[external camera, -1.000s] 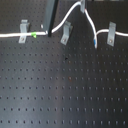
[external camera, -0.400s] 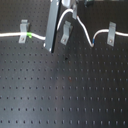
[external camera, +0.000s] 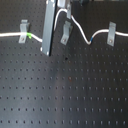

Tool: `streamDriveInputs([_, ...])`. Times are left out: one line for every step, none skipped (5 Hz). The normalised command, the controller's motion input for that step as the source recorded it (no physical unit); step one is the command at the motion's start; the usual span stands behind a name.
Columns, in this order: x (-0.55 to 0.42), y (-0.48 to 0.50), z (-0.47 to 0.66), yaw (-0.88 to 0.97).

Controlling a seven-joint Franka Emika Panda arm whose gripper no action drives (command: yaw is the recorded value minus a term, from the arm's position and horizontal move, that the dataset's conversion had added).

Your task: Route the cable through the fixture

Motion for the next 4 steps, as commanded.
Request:
streamDriveInputs([-0.022,-0.053,0.0,0.0])
streamDriveInputs([-0.203,-0.014,0.69,-0.12])
streamDriveInputs([-0.02,0.007,0.0,0.0])
streamDriveInputs([-0.155,0.051,-0.07,0.0])
